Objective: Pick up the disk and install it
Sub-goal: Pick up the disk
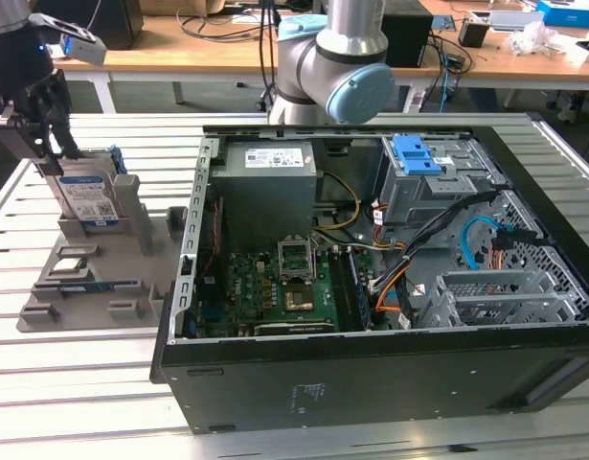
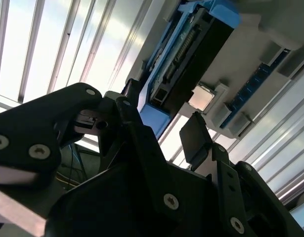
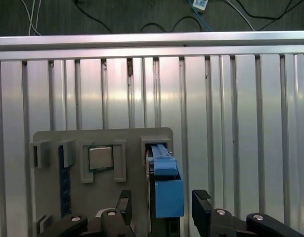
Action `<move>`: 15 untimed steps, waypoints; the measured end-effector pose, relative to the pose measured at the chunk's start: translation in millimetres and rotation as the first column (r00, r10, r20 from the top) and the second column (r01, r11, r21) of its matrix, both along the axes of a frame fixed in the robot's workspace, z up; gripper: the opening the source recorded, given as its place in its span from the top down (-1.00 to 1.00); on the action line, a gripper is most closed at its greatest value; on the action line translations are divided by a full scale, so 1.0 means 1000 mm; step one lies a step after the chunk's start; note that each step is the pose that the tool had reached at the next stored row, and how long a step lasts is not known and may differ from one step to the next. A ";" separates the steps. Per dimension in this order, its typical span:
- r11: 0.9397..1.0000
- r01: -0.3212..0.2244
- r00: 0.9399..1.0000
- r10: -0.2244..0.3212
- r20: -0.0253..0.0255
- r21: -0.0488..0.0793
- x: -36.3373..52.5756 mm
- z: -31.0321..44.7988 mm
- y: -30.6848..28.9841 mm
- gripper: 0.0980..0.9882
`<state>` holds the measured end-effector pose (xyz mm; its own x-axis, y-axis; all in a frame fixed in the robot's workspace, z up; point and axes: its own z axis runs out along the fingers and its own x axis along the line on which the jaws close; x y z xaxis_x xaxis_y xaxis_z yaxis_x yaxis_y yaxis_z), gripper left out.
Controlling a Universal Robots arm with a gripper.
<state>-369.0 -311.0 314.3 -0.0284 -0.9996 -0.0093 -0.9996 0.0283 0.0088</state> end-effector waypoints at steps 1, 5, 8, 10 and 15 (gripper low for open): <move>1.000 -0.001 1.000 0.001 0.000 0.000 -0.0001 -0.0019 0.0001 -0.13; 1.000 -0.003 1.000 0.003 0.000 0.000 -0.0001 -0.0099 0.0060 -0.13; 1.000 -0.010 1.000 0.010 0.000 0.000 -0.0002 -0.0157 0.0067 -0.13; 1.000 -0.016 1.000 0.016 0.000 0.000 -0.0002 -0.0176 0.0067 -0.13; 1.000 -0.018 1.000 0.018 0.000 -0.001 -0.0003 -0.0231 0.0067 -0.13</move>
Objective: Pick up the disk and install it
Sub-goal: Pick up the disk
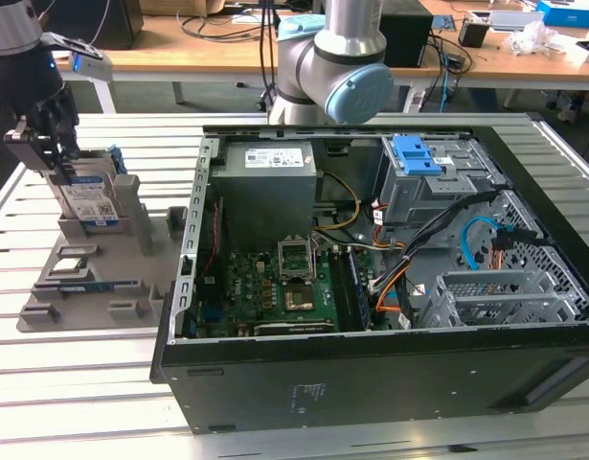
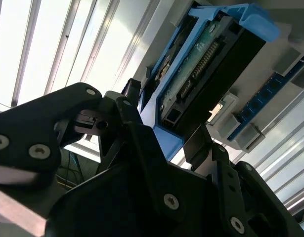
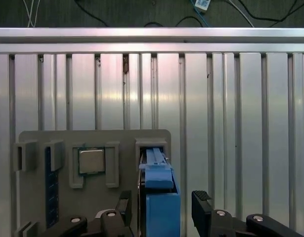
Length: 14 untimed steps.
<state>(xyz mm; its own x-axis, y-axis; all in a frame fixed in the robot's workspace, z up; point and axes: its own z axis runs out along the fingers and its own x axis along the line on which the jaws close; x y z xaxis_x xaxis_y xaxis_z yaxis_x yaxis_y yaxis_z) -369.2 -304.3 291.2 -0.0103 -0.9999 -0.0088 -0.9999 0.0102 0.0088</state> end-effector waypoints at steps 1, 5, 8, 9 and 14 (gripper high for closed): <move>1.000 0.000 1.000 0.000 0.000 0.000 0.0000 -0.0014 0.0000 -0.13; 1.000 0.000 1.000 0.000 0.000 0.000 0.0000 -0.0035 0.0000 -0.13; 1.000 0.000 1.000 0.000 0.000 0.000 0.0000 -0.0036 0.0000 -0.13; 1.000 0.000 1.000 0.000 0.000 0.000 0.0000 -0.0036 0.0000 -0.13; 1.000 0.000 1.000 0.000 0.000 0.000 0.0000 -0.0038 0.0000 0.33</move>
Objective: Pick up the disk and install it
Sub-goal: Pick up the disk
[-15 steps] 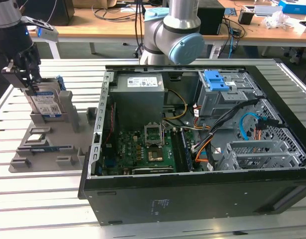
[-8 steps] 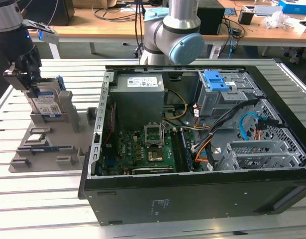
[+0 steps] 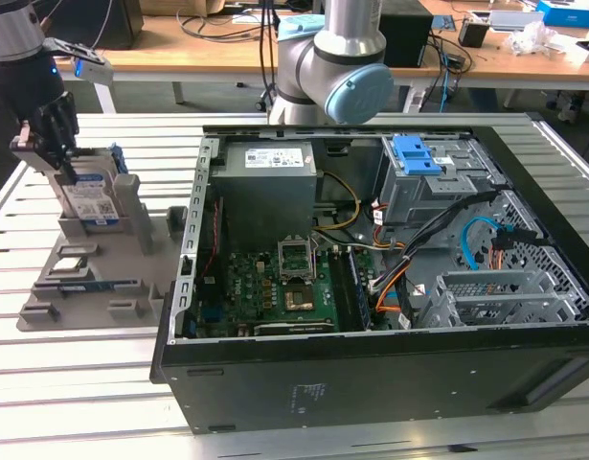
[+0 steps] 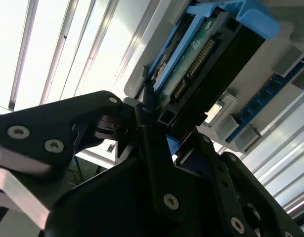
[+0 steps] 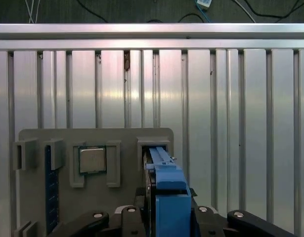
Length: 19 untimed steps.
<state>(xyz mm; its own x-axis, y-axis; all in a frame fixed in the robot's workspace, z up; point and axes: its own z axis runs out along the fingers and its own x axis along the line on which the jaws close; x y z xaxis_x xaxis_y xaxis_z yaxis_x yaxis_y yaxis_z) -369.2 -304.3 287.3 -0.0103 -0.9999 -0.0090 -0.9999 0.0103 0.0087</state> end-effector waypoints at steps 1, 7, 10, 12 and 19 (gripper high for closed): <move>1.000 0.000 1.000 0.000 0.000 0.000 0.0000 0.0000 0.0000 0.40; 1.000 0.000 1.000 0.000 0.000 0.000 0.0000 -0.0002 0.0000 0.40; 1.000 0.000 1.000 0.000 0.000 0.000 0.0000 -0.0003 0.0000 0.40; 1.000 0.000 1.000 0.000 0.000 0.000 0.0000 -0.0003 0.0000 0.40; 1.000 0.000 1.000 0.000 0.000 0.000 0.0000 0.0024 0.0000 0.40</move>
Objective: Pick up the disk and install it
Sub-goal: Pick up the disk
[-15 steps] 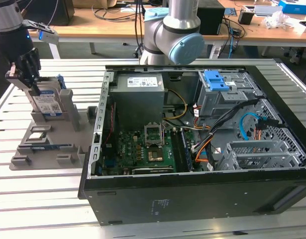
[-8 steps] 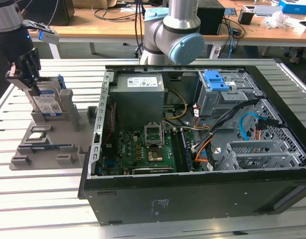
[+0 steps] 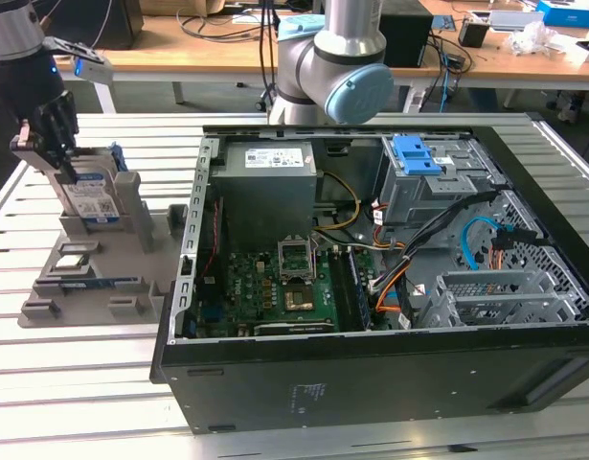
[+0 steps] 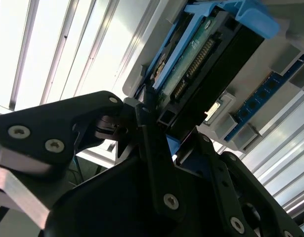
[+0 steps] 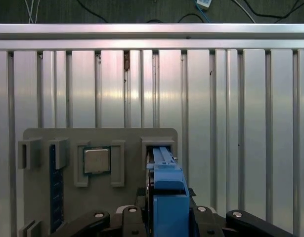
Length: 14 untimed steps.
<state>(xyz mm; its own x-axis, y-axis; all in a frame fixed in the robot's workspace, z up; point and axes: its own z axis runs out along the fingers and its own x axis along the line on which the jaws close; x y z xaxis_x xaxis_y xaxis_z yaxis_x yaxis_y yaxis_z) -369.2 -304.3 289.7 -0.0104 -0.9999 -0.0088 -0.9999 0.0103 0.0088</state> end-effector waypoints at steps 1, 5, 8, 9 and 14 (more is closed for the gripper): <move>1.000 0.000 1.000 0.000 0.000 0.000 0.0000 0.0015 0.0000 0.40; 1.000 0.000 1.000 0.000 0.000 0.000 0.0000 0.0065 0.0005 0.40; 1.000 0.000 1.000 0.000 0.000 0.000 0.0000 0.0091 0.0006 0.40; 1.000 0.000 1.000 0.000 0.000 0.000 0.0000 0.0100 0.0006 0.40; 1.000 0.000 1.000 0.000 0.000 0.000 0.0000 0.0141 0.0008 0.40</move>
<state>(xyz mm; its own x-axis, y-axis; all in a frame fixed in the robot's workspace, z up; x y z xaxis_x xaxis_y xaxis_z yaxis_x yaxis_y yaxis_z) -369.2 -303.4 303.8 -0.0103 -0.9999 -0.0086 -0.9999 0.0102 0.0088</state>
